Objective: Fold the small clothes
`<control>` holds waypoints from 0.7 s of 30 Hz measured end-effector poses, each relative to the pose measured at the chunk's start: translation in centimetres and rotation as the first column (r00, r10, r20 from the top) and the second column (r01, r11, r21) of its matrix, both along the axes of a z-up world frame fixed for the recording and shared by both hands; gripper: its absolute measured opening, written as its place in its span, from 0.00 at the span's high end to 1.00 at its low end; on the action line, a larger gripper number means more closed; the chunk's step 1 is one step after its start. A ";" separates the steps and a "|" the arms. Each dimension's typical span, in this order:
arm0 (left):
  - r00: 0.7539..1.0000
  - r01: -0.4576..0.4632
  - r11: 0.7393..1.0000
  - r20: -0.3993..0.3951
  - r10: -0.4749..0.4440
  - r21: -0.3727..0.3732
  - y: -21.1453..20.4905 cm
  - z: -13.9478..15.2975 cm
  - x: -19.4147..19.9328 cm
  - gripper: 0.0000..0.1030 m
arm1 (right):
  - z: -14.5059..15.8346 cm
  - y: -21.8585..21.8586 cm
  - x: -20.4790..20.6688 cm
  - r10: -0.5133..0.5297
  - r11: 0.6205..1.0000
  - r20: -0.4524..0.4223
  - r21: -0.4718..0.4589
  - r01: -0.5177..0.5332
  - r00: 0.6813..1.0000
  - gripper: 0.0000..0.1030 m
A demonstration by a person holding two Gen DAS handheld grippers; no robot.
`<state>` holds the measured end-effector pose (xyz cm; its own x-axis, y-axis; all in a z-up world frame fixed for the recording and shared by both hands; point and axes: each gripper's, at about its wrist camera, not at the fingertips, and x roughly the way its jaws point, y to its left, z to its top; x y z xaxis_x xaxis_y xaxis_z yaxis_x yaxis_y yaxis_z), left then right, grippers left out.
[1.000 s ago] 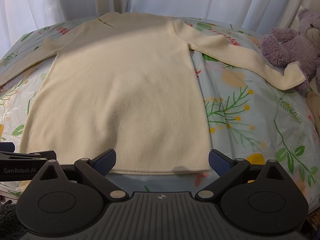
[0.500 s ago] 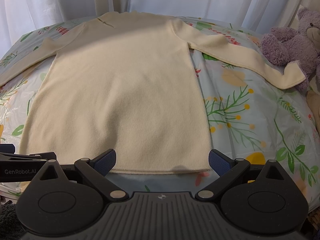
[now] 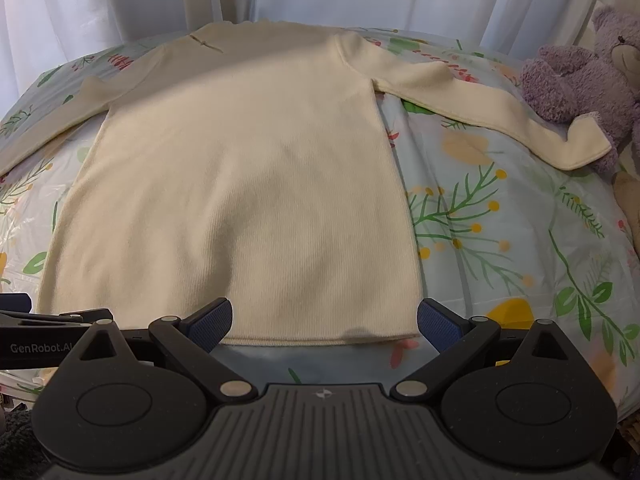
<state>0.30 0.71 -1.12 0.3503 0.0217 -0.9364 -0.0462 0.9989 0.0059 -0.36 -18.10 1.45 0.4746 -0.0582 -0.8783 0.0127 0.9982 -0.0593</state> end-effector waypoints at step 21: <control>1.000 -0.004 1.000 -0.019 0.004 0.004 -0.1 -0.4 0.2 0.00 | -0.2 -0.1 0.2 -0.006 1.000 -0.006 0.012 0.006 1.000 0.04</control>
